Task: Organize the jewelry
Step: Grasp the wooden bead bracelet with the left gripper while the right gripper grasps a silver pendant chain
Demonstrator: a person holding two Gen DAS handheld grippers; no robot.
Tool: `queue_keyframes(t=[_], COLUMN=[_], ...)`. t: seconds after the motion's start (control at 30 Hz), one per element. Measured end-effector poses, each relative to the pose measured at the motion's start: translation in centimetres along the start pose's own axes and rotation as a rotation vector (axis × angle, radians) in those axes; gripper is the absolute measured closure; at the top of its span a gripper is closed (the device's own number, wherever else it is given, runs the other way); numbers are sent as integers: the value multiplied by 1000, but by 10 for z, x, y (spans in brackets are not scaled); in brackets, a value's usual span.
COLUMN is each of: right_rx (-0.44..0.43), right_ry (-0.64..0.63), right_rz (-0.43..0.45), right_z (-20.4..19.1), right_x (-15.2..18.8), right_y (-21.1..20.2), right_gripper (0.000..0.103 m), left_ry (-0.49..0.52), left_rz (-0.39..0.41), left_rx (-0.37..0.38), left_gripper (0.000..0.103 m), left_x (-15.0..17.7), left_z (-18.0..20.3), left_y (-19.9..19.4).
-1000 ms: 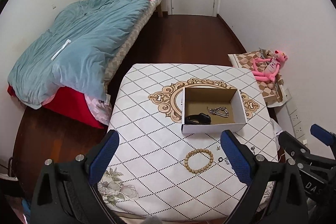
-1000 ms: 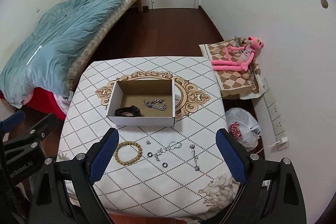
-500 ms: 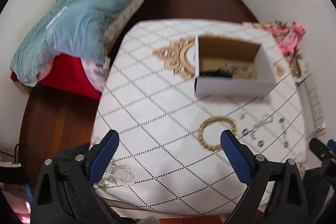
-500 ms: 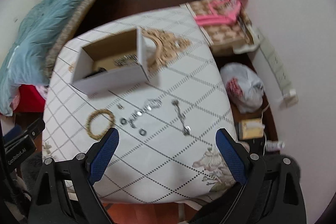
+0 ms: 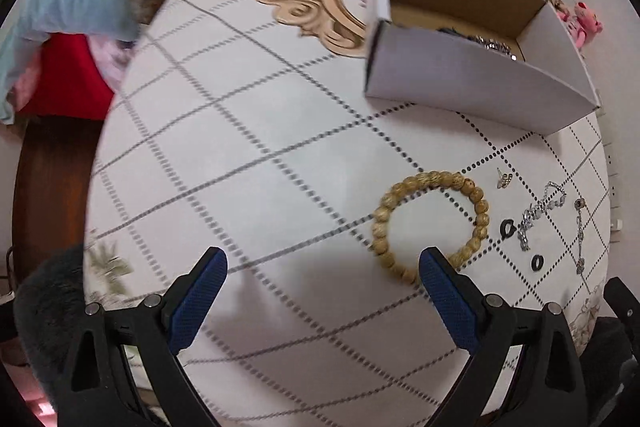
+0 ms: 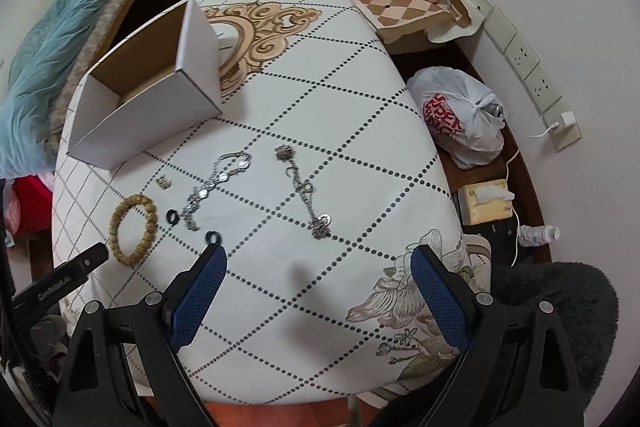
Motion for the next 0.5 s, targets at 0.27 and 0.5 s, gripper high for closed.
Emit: queue_keyframes(t=[0.27,0.5], right_rx=[14,9], right_ry=[32,75], right_rz=[-2,-1], right_z=[14,27], right_x=[-8,-14], right_y=[6,8], right_gripper=[8,8], left_ry=[80,109], left_rz=[29,57], left_rx=[27,64], left_gripper=[43,96], left_x=[-3,-1], left_z=[31,42], left_y=[11,5])
Point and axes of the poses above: each gripper's, at about its wrist camera, not at the fingertips, and y roughly the way its jaws point, z to its right, x to its underside, the point moved 2 cm from there along y, roughly the way its jaws point, and after that the axes turned 2 degrees about z, right-handed, at the moved point
